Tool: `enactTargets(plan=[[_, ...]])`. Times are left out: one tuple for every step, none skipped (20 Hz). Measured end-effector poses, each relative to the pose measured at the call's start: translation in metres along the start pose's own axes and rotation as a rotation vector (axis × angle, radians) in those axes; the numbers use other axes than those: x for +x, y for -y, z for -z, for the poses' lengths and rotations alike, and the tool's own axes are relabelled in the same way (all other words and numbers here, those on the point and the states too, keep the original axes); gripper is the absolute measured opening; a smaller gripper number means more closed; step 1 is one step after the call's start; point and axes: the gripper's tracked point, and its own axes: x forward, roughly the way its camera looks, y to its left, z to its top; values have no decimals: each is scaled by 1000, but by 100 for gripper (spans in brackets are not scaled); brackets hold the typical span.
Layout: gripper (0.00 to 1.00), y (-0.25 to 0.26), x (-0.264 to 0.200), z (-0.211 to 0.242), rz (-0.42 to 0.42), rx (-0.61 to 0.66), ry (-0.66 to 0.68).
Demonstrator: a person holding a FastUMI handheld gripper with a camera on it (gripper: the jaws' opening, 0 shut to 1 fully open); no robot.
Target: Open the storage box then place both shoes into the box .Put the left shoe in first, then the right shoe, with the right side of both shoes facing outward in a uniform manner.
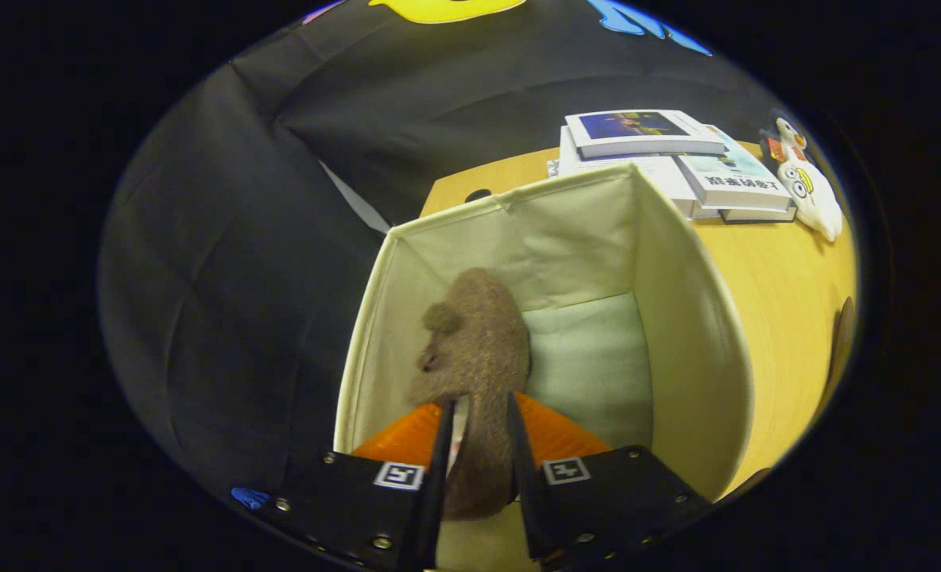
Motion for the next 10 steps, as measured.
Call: enactTargets(plan=[[55,-6,-4,-1,-29,-16,4],[70,-9,-9,-2,-43,-39,13],[84,-12,-20,-7,-51,-67,16],[99,-12,-23,-4,-53,-101,22],[99,-12,-31,-5,-54,-139,27],[99,-11,-39,-8,-56,-175,37],[99,-10,-49,-12,-57,-206,51],[99,-10,-59,-16,-60,-231,67],[99,-6,-70,-22,-58,-249,88],[99,-4,-82,-28,-57,-267,112]])
